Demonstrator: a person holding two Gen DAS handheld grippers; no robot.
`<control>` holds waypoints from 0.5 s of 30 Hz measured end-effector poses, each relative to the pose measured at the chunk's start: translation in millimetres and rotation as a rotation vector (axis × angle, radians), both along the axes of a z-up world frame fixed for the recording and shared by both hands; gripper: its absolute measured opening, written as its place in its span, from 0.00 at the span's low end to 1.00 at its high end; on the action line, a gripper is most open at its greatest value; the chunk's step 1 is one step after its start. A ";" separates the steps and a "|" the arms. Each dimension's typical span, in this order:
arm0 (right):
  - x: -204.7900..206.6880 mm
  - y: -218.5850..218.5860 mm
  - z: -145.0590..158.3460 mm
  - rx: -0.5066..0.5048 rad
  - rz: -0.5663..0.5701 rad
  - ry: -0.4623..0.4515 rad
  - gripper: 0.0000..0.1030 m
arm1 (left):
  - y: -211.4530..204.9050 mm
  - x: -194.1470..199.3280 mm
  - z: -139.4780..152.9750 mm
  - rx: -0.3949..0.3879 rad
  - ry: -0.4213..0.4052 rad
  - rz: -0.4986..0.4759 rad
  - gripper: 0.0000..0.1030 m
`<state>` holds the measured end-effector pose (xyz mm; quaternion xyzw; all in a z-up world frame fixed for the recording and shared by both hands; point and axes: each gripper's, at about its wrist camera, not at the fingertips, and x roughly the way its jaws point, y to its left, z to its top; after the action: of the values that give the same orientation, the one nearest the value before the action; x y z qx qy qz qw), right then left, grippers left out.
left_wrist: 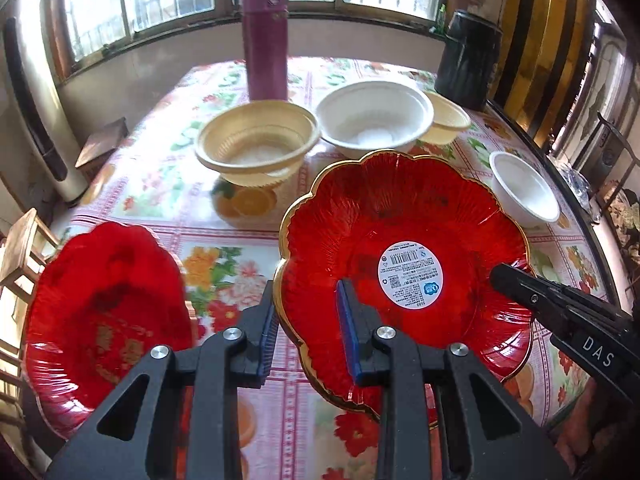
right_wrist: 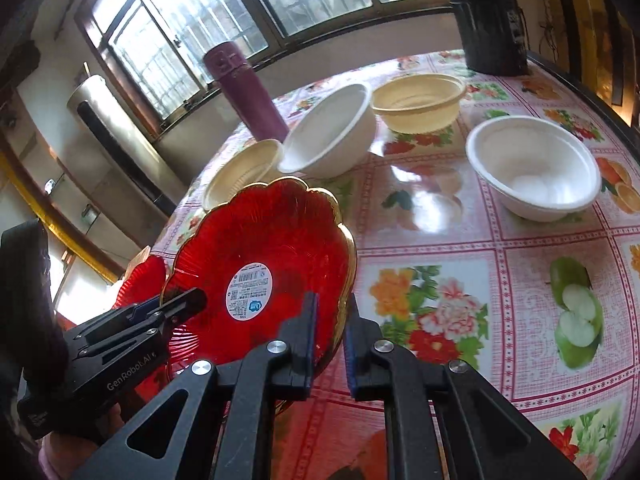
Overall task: Organize plates and bowls
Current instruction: 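Lift the small red plate onto the large red plate and release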
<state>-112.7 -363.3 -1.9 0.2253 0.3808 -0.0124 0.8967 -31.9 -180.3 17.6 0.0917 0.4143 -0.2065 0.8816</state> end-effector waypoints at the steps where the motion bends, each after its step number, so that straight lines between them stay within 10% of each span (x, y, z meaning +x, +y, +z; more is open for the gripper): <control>1: 2.9 8.5 5.1 -0.001 0.017 -0.012 0.11 | 8.5 -1.1 6.4 0.002 -0.026 0.020 0.25; 15: 64.7 164.1 22.0 -0.069 0.299 -0.045 0.12 | 145.2 9.0 5.9 0.021 -0.116 0.326 0.26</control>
<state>-47.9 -199.2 20.1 0.1352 0.3895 0.1134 0.9040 -22.9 -35.1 23.6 0.0442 0.3741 -0.0508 0.9249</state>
